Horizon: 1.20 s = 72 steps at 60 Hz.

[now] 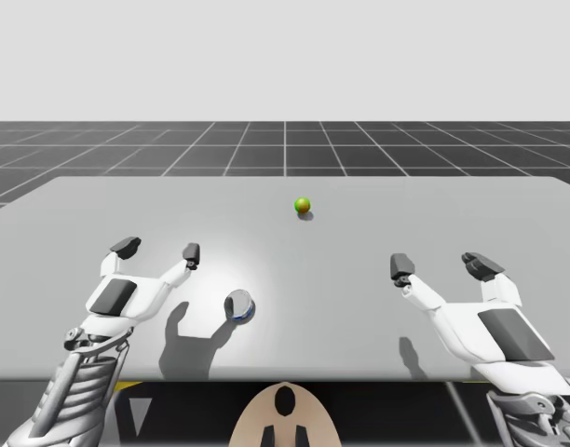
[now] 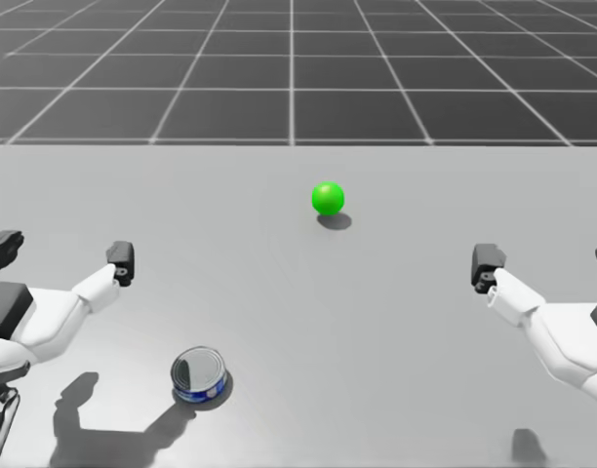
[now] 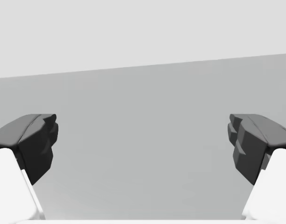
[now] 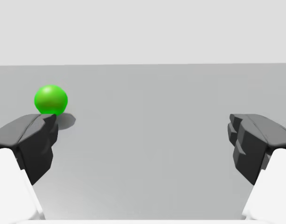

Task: Watch the red light. When it turns green, pick up the object.

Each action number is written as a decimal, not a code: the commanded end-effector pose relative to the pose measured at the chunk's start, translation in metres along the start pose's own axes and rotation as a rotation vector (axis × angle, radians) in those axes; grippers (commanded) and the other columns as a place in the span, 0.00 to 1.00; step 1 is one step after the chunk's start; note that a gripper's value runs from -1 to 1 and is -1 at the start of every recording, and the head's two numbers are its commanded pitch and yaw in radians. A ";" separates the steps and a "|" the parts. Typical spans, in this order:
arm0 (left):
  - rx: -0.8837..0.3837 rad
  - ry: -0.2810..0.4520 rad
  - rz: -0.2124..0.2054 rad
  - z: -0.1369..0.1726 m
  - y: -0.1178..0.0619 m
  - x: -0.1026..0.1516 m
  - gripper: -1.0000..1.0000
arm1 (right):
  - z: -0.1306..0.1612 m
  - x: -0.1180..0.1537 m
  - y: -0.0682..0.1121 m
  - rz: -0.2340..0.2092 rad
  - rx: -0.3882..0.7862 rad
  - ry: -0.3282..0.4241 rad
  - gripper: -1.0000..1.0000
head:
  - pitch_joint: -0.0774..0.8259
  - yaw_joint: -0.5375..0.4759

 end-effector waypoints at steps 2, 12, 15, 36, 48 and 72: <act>0.003 0.001 -0.002 0.000 0.000 -0.001 0.00 | 0.001 -0.002 0.002 -0.014 0.003 0.006 0.00 | 0.73 0.58; 0.006 0.002 -0.007 -0.001 0.000 -0.001 0.00 | 0.001 -0.002 0.003 -0.015 0.010 0.009 0.00 | 0.85 0.67; 0.007 0.002 -0.008 -0.001 0.000 -0.001 0.00 | 0.001 -0.003 0.004 -0.012 0.011 0.011 0.00 | 0.88 0.69; -0.054 0.018 0.043 -0.001 -0.003 0.005 0.00 | 0.001 -0.003 0.005 -0.013 0.014 0.016 0.00 | 0.92 0.72; -0.207 0.096 0.018 0.028 -0.010 0.030 0.00 | 0.001 -0.004 0.005 -0.005 0.016 0.014 0.00 | 0.91 0.73; -0.440 0.397 -0.007 0.081 -0.009 -0.002 0.00 | 0.001 -0.005 0.005 0.006 0.013 0.014 0.00 | 0.90 0.74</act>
